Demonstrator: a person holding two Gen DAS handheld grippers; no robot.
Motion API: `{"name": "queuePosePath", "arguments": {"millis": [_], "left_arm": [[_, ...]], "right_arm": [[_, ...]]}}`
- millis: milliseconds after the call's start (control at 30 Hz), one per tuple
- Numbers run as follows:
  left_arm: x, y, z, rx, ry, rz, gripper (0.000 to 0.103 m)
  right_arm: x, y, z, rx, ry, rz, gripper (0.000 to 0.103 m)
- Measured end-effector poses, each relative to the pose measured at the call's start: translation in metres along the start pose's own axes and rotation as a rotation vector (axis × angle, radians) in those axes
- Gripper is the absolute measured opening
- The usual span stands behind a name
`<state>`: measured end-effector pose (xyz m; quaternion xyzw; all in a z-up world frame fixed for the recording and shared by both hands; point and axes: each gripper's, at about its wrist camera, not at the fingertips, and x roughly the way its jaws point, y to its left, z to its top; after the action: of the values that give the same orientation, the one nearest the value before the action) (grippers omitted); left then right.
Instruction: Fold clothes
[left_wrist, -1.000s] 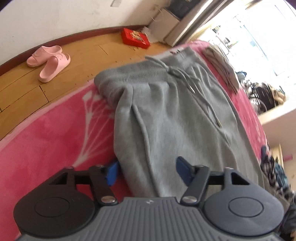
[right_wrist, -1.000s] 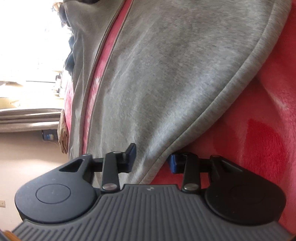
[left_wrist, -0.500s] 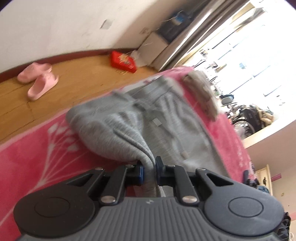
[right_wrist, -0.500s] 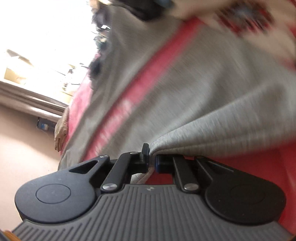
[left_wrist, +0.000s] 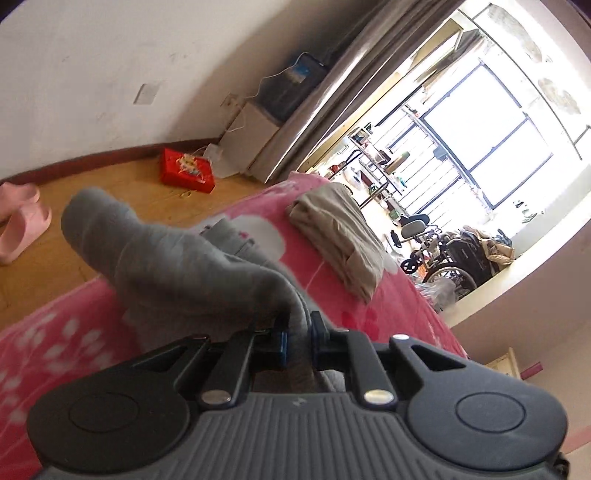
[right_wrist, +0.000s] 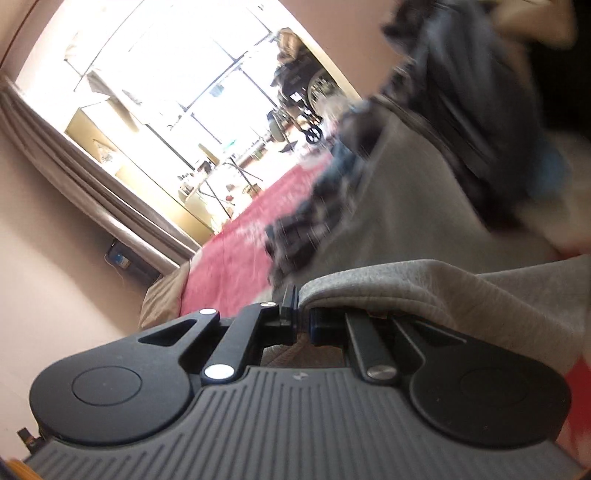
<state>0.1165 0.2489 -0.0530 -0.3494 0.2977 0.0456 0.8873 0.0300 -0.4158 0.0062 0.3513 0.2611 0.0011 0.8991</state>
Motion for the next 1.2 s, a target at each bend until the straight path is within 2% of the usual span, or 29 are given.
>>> {"name": "queuePosePath", "arguments": {"millis": [100,200,367,433,500,567,600,633,667,767,833,933,1033,1133,1200], "left_arm": [[0.037,-0.015,0.007,0.037,0.009,0.024,0.012],[0.081,-0.026,0.004,0.126,0.026,0.082,0.013],[0.145,-0.026,-0.005,0.191,0.119,0.123,0.02],[0.158,-0.018,0.001,0.156,0.141,0.111,0.03],[0.167,-0.012,0.01,0.101,0.139,0.086,0.033],[0.171,-0.009,0.02,0.054,0.107,0.068,0.044],[0.176,-0.008,0.025,0.022,0.122,0.048,0.055],[0.18,-0.004,0.028,-0.01,0.133,0.055,0.053],[0.183,-0.001,0.03,-0.043,0.142,0.069,0.053],[0.175,0.0,0.034,-0.032,0.144,0.063,0.053],[0.155,0.002,0.037,-0.008,0.134,0.036,0.055],[0.118,0.008,0.044,0.024,0.117,0.005,0.062],[0.071,0.022,0.045,0.031,0.097,0.021,0.069],[0.035,0.044,0.03,-0.015,0.119,0.059,0.072],[0.028,0.058,0.014,-0.063,0.172,0.078,0.073]], "right_arm": [[0.044,0.009,0.016,-0.007,-0.002,-0.02,0.004],[0.088,0.004,0.021,0.02,-0.001,-0.053,0.004],[0.151,-0.019,0.015,0.088,0.044,-0.099,0.004],[0.166,-0.029,0.016,0.129,0.074,-0.108,0.006],[0.177,-0.036,0.017,0.17,0.099,-0.11,0.008],[0.186,-0.04,0.02,0.185,0.133,-0.093,0.013],[0.19,-0.044,0.021,0.197,0.156,-0.088,0.019],[0.194,-0.047,0.022,0.21,0.179,-0.083,0.026],[0.195,-0.05,0.022,0.228,0.19,-0.075,0.028],[0.198,-0.056,0.023,0.285,0.217,-0.048,0.038],[0.189,-0.051,0.025,0.268,0.222,-0.054,0.047],[0.154,-0.036,0.027,0.178,0.177,-0.026,0.052],[0.108,-0.021,0.023,0.08,0.111,0.028,0.06],[0.073,-0.02,-0.005,0.112,0.15,0.125,0.069],[0.067,-0.023,-0.037,0.18,0.253,0.151,0.069]]}}
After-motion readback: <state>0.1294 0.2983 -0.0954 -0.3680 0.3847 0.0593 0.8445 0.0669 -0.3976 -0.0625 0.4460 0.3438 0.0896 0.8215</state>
